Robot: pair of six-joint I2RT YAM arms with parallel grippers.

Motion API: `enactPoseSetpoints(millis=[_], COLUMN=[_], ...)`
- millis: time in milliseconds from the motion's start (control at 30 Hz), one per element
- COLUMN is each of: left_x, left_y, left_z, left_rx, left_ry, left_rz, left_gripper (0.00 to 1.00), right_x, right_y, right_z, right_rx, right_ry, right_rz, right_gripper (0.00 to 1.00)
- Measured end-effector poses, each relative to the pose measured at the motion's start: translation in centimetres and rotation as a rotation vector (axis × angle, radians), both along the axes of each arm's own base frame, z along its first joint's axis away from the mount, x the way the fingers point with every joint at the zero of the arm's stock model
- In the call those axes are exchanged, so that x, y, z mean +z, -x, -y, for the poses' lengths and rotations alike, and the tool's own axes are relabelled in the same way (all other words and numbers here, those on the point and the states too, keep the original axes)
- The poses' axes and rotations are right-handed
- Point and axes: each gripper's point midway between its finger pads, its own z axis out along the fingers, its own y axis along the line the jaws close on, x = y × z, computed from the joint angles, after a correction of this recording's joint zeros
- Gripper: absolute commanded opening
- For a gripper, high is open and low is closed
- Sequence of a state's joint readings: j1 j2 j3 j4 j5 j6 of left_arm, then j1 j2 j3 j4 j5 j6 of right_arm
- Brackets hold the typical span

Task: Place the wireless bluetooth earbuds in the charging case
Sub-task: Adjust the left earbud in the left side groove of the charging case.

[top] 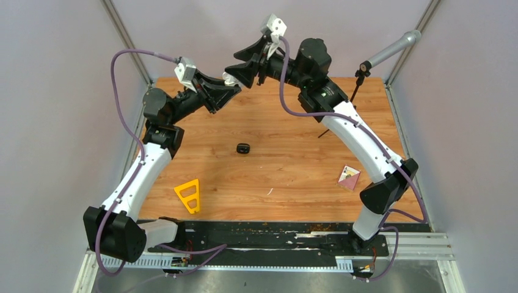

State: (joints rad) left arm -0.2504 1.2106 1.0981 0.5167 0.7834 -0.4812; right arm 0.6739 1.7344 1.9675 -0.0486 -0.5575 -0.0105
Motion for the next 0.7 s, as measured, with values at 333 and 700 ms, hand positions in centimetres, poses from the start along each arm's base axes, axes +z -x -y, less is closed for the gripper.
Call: enactPoseSetpoints(millis=[333, 700], left_x=[-1.8, -4.1], left_y=[-0.1, 0.2], left_z=[0.2, 0.3], left_rx=[-0.003, -0.016], left_ry=[-0.037, -0.086], left_rz=[0.009, 0.018], left_gripper=[0.0, 0.0], right_x=[-1.2, -3.9], right_y=[-1.6, 2.9], right_z=[4.1, 4.2], right_rx=[-0.035, 0.054], right_ry=[0.064, 0.2], right_rz=[-0.078, -0.088], right_gripper=[0.43, 0.44])
